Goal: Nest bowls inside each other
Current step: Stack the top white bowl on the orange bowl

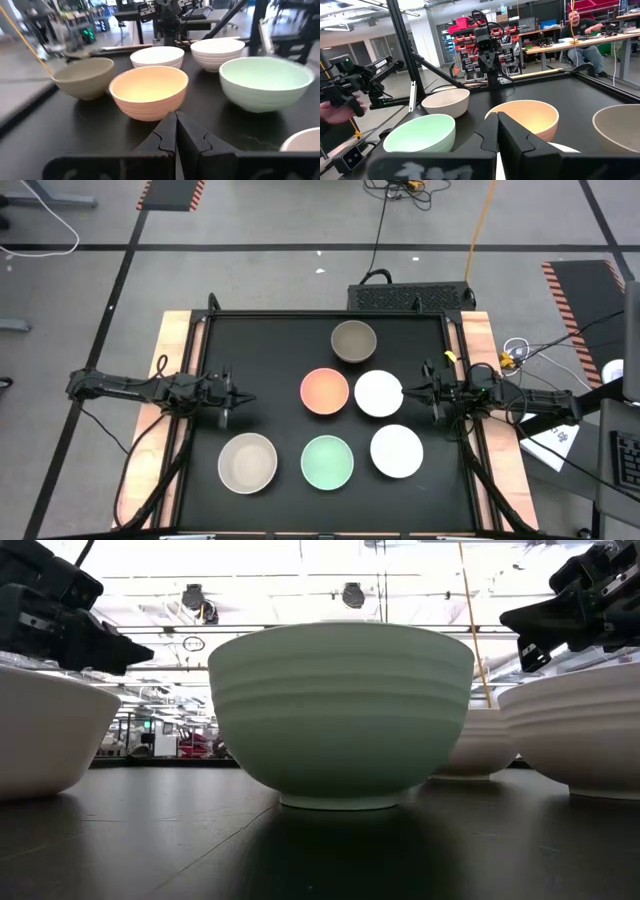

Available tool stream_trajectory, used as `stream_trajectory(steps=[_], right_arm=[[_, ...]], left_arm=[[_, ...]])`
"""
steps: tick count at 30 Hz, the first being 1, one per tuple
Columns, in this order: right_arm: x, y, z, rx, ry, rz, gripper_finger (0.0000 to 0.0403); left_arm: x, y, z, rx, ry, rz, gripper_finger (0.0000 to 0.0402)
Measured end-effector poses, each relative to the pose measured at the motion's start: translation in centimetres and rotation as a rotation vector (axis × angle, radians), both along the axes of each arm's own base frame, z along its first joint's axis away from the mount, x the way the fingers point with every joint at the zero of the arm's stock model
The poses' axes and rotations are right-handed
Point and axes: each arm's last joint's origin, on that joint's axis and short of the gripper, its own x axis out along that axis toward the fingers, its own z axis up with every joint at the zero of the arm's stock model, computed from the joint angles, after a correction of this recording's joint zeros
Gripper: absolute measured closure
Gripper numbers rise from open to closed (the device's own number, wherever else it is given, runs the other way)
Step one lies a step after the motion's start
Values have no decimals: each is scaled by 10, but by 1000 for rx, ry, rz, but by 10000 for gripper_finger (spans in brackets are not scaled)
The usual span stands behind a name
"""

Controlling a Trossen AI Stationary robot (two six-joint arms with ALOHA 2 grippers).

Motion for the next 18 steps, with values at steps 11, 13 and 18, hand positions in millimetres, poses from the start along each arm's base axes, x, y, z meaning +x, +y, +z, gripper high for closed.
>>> stream_trajectory(steps=[11, 13, 18], right_arm=[[0, 0, 4, -4, -36, 2, 403], [0, 0, 4, -4, -39, 2, 403], [0, 0, 4, -4, -45, 2, 403]], left_arm=[[1, 0, 11, -178, -121, 24, 392], [1, 0, 13, -217, -141, 25, 392], [1, 0, 18, -208, -190, 20, 392]])
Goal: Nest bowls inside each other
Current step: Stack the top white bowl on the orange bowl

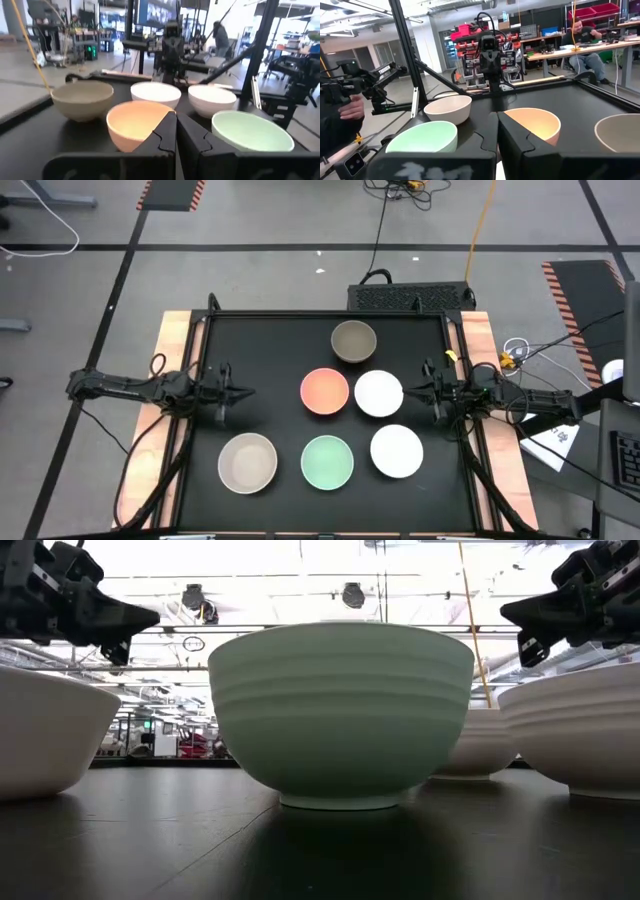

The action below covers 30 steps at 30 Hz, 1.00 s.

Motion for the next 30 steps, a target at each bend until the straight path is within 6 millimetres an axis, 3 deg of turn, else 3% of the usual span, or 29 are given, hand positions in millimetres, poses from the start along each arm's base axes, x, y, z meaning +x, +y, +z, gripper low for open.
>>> stream_trajectory(steps=[13, 18, 30], right_arm=[[-2, 0, 13, 2, -135, 2, 403], [-4, 0, 20, -23, -212, -1, 403], [-8, 0, 32, -112, -338, -32, 403]], left_arm=[[0, 1, 1, 103, -4, 34, 392], [-2, 1, 17, 222, -159, 66, 392], [-11, 3, 42, 259, -430, 137, 392]])
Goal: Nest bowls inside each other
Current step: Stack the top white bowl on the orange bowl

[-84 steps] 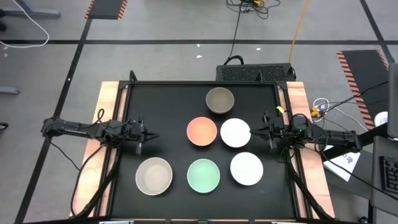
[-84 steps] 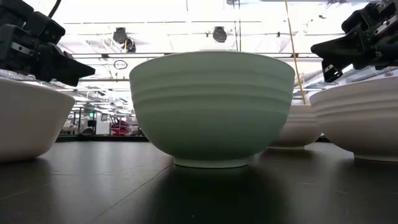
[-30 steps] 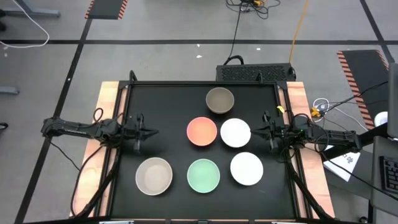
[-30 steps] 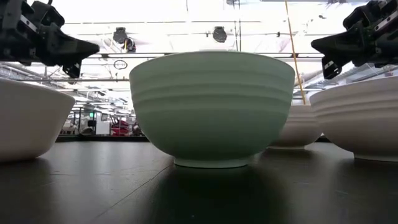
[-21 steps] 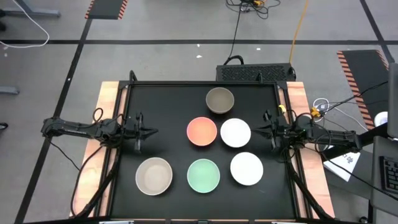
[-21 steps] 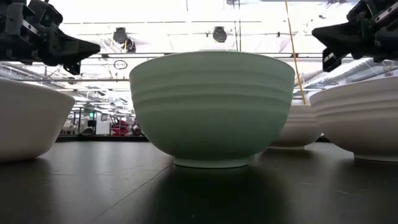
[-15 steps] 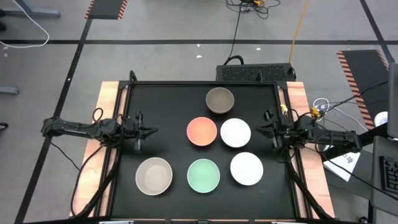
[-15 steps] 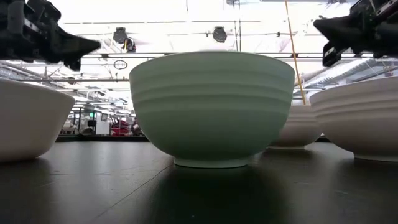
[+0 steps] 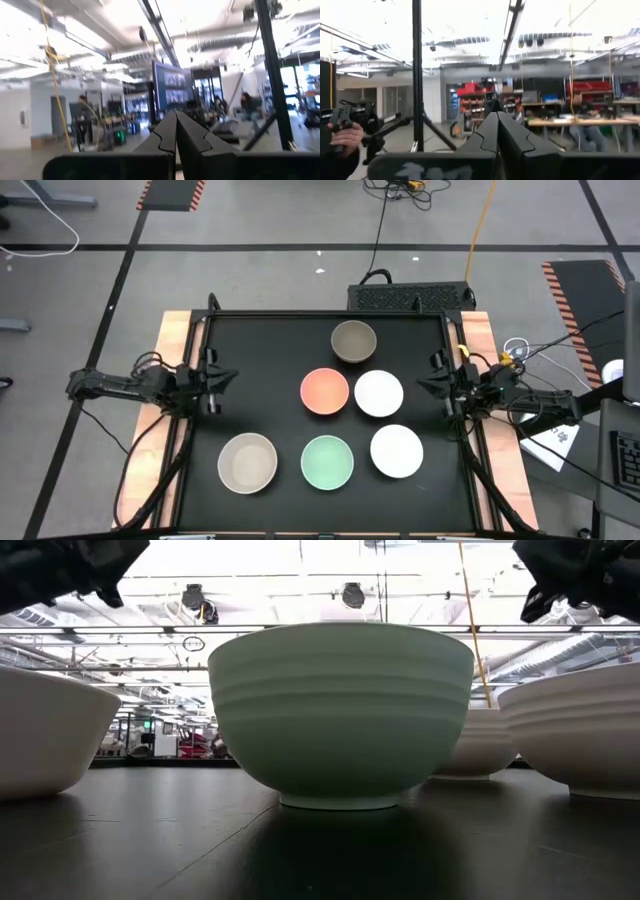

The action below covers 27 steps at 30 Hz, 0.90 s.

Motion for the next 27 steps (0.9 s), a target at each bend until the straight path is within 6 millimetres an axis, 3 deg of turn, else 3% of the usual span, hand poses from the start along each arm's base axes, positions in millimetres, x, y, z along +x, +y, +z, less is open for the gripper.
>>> stream_trajectory(steps=[5, 9, 20, 27], right_arm=[[7, -7, -14, 94, 214, -135, 390], [7, -14, 0, 160, 359, -311, 353], [17, -25, 59, 390, 726, -447, 215], [43, -35, 67, 485, 1034, -518, 198]], left_arm=[[-1, 0, 3, -42, -35, -22, 392], [1, 0, -1, 2, 14, 0, 392], [5, 1, -11, 31, 138, 79, 391], [5, 3, -14, 4, 164, 140, 349]])
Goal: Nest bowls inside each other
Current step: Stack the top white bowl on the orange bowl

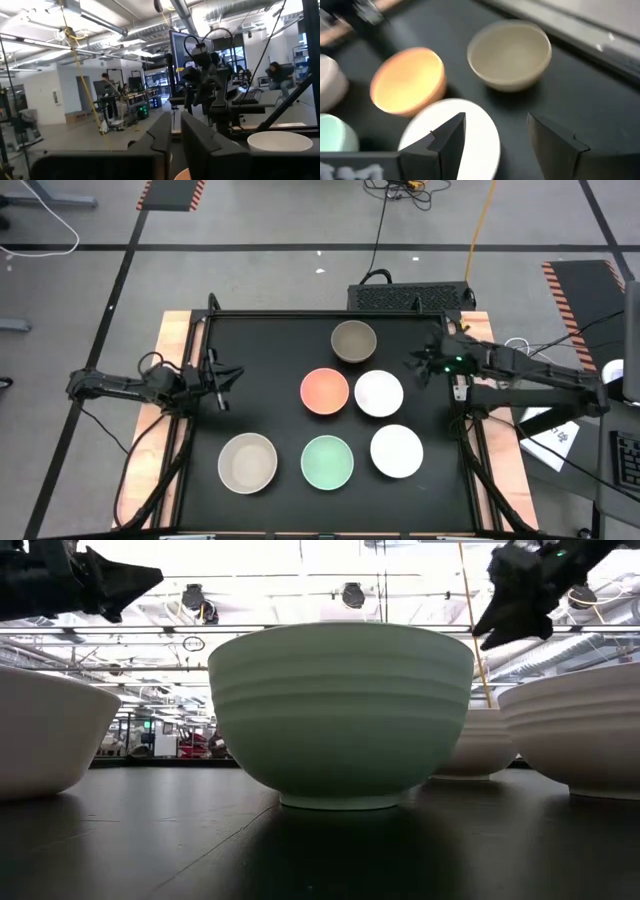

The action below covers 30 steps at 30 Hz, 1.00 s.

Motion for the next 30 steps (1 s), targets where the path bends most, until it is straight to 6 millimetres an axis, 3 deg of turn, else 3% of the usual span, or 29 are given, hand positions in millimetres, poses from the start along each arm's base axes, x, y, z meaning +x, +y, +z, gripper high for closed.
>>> stream_trajectory(steps=[6, 15, 22, 30], right_arm=[[17, -10, -4, 69, 140, 2, 198], [20, -22, -18, 178, 255, 21, 198], [26, -24, -28, 305, 308, 83, 198], [39, -30, -45, 356, 407, 70, 198]], left_arm=[[1, 0, -3, -42, 24, -12, 261], [2, 0, -6, -53, 58, -14, 146], [2, 0, -7, -52, 59, -14, 107], [2, 0, -7, -45, 62, -12, 100]])
